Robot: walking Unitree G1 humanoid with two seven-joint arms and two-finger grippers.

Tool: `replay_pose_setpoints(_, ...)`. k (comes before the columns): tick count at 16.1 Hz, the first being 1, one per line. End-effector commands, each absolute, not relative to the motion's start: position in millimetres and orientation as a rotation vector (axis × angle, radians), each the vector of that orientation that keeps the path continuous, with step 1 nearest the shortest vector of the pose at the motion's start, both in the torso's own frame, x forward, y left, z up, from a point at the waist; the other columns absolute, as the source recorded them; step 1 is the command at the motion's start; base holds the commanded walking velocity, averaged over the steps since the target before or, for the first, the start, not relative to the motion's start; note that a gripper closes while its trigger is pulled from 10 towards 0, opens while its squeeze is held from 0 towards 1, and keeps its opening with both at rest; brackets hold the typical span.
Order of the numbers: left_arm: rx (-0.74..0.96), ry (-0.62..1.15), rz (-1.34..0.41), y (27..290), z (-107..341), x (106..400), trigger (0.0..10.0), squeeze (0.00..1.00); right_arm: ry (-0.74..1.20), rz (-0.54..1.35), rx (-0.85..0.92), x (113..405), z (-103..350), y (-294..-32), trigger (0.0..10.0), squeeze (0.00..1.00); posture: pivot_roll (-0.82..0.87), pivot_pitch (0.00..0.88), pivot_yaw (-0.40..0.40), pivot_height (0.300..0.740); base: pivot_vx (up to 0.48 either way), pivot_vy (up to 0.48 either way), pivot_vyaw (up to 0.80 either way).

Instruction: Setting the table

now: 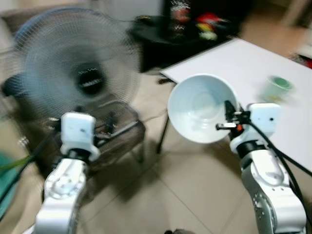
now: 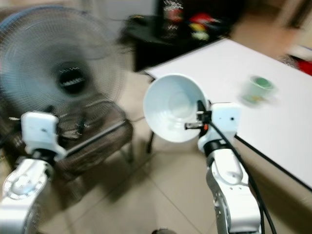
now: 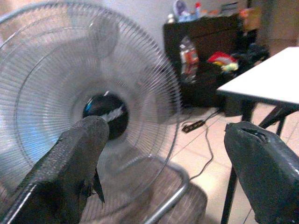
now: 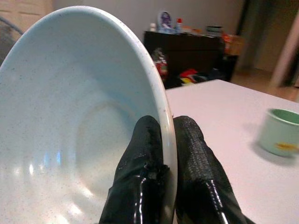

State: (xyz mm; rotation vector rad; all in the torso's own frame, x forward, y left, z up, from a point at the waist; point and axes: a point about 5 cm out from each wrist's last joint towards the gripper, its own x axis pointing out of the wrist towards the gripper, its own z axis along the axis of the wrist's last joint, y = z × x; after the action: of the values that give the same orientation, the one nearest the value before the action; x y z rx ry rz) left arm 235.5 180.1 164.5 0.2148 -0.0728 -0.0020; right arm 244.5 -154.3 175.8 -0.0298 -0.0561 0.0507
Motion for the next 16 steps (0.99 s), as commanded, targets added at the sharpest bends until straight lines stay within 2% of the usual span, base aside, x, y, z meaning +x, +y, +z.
replay_pose_setpoints(1,0.246,-0.068,0.006,183.4,166.6,240.0,10.0,0.0,-0.092,0.069,-0.042,248.3,183.1,-154.7,10.0,0.0,0.07,0.0,-0.036,0.74,0.0,0.0,-0.51)
replay_pose_setpoints(5,0.265,-0.044,0.022,193.8,165.1,248.0,10.0,0.0,-0.053,0.059,-0.088,263.8,178.9,-155.7,10.0,0.0,0.05,0.0,-0.036,0.74,0.0,0.0,0.0)
replay_pose_setpoints(8,0.238,-0.052,0.018,195.6,170.3,253.3,10.0,0.0,-0.029,0.059,-0.008,264.1,177.7,-155.9,10.0,0.0,0.05,0.0,-0.028,0.74,0.261,0.0,0.0)
replay_pose_setpoints(13,0.217,-0.039,-0.014,190.1,169.1,255.5,10.0,0.0,-0.011,0.052,0.006,262.9,176.1,-156.2,10.0,0.0,0.03,0.0,-0.019,0.74,0.282,0.0,0.0)
replay_pose_setpoints(16,0.212,-0.045,-0.021,188.8,170.1,254.1,10.0,0.0,-0.021,0.057,0.04,253.3,178.3,-154.6,10.0,0.0,0.01,0.0,-0.007,0.74,0.303,0.0,-0.8)
